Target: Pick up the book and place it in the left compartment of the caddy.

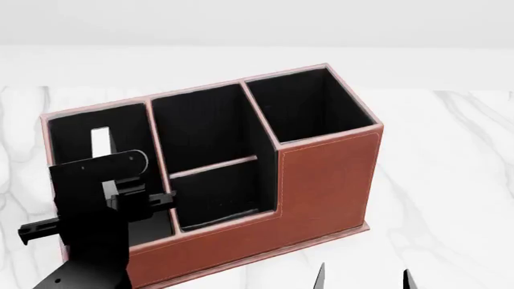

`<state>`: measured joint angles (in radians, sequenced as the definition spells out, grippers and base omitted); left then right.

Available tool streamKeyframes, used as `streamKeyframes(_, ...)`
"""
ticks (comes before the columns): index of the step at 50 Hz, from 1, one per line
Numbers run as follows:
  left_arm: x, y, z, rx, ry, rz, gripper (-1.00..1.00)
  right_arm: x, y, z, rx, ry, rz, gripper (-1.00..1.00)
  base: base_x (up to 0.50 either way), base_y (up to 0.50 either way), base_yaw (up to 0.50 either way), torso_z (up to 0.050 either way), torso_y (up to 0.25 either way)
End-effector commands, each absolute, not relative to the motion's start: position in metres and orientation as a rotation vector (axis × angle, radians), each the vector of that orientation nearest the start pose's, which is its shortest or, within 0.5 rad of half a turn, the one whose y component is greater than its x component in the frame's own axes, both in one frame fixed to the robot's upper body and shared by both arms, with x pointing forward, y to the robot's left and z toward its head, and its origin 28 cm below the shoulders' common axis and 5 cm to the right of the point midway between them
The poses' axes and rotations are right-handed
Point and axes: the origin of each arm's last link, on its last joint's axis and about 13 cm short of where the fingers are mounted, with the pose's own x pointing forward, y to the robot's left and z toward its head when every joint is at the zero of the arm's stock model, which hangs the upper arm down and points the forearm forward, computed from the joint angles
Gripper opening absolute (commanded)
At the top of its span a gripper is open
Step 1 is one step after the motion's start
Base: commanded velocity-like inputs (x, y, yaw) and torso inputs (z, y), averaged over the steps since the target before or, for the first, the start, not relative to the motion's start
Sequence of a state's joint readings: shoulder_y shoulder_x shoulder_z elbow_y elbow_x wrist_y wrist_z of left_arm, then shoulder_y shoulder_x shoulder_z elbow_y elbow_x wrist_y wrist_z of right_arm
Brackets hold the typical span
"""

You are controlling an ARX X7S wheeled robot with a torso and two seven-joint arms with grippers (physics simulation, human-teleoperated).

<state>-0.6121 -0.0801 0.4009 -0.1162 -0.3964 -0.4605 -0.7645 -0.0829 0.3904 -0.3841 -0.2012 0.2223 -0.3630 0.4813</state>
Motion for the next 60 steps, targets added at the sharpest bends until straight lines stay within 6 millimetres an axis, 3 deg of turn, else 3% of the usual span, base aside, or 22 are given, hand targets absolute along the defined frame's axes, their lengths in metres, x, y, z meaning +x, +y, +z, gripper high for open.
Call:
streamKeyframes(1, 0.321, 0.140, 0.117, -0.018, 0.036, 0.331, -1.00, 0.179, -0.100, 0.051, 0.056, -0.343, -0.034, 1.00, 0.00, 0.00, 0.00, 0.000, 0.000)
streamKeyframes(26, 0.329, 0.134, 0.113, -0.054, 0.004, 0.441, -1.00, 0.179, -0.100, 0.050, 0.051, -0.336, -0.030, 1.00, 0.00, 0.00, 0.00, 0.000, 0.002)
streamKeyframes(50, 0.337, 0.129, 0.107, -0.086, 0.024, 0.413, -1.00, 0.179, -0.099, 0.048, 0.050, -0.333, -0.028, 1.00, 0.00, 0.00, 0.00, 0.000, 0.002)
streamKeyframes(60, 0.342, 0.130, 0.096, -0.075, 0.043, 0.395, -1.00, 0.180, -0.099, 0.048, 0.057, -0.321, -0.015, 1.00, 0.00, 0.00, 0.00, 0.000, 0.001)
